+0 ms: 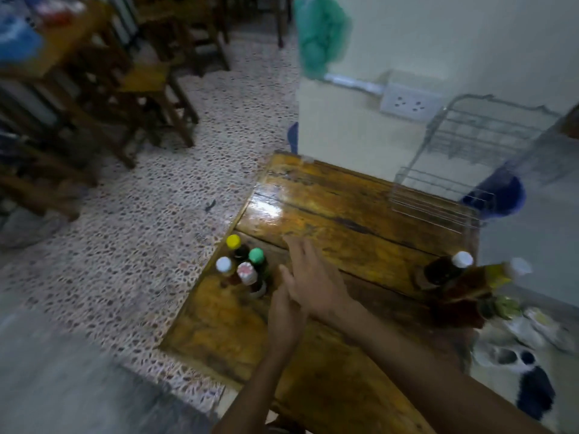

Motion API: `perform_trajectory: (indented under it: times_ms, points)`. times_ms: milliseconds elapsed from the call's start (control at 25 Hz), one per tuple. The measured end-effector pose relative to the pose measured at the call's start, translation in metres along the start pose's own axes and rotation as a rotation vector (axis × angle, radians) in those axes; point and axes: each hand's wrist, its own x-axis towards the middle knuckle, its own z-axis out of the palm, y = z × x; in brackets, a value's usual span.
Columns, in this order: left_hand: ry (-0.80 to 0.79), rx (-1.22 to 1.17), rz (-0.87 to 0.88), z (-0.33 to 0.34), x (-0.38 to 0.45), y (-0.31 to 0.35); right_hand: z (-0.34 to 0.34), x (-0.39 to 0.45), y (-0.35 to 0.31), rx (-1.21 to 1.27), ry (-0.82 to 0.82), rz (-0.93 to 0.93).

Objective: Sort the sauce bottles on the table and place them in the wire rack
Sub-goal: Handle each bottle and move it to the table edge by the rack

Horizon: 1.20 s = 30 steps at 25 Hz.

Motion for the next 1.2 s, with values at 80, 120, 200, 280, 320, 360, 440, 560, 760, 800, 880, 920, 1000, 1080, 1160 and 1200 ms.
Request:
perform_trajectory:
  times_ms: [80,120,200,280,320,360,440,560,760,800,880,920,1000,1080,1160,1200]
  points:
    - [0.068,-0.104,-0.062,-0.015,-0.014,-0.023,0.01,0.007,-0.022,-0.069,0.017,-0.132]
    - [0.111,-0.131,-0.073,-0.021,-0.02,-0.029,0.015,0.008,-0.03,-0.096,0.017,-0.183]
    - [0.206,-0.149,-0.061,-0.031,-0.026,-0.032,0.025,0.012,-0.042,-0.127,-0.023,-0.219]
    - [0.261,-0.148,-0.013,-0.04,-0.025,-0.03,0.034,0.015,-0.049,-0.182,-0.074,-0.209]
    - [0.264,-0.107,-0.003,-0.042,-0.022,-0.031,0.037,0.016,-0.05,-0.201,-0.089,-0.219]
    - [0.248,-0.042,-0.015,-0.044,-0.02,-0.032,0.039,0.014,-0.052,-0.207,-0.105,-0.24]
    - [0.208,0.06,-0.077,-0.044,-0.015,-0.033,0.039,0.002,-0.047,-0.225,-0.126,-0.294]
    - [0.241,0.007,-0.117,-0.043,-0.015,-0.023,0.026,-0.021,-0.03,-0.199,-0.033,-0.296]
    - [-0.046,-0.169,0.121,-0.033,-0.005,0.0,-0.032,-0.049,0.006,-0.197,0.173,-0.295]
    - [-0.123,-0.128,0.166,-0.03,-0.001,0.01,-0.043,-0.054,0.018,-0.282,0.158,-0.3]
    - [-0.228,-0.034,0.272,-0.019,0.007,0.026,-0.063,-0.064,0.041,-0.481,0.131,-0.259]
    - [-0.251,0.019,0.304,-0.013,0.01,0.034,-0.072,-0.068,0.052,-0.534,0.133,-0.185]
    - [-0.25,0.115,0.314,0.001,0.013,0.046,-0.082,-0.076,0.064,-0.57,0.098,-0.05]
    - [-0.195,0.235,0.343,0.016,0.009,0.052,-0.081,-0.084,0.071,-0.634,-0.046,0.056]
    - [-0.145,0.312,0.376,0.029,0.003,0.052,-0.074,-0.091,0.079,-0.649,-0.125,0.175]
    - [-0.161,0.288,0.376,0.031,0.001,0.053,-0.074,-0.094,0.081,-0.64,-0.102,0.188]
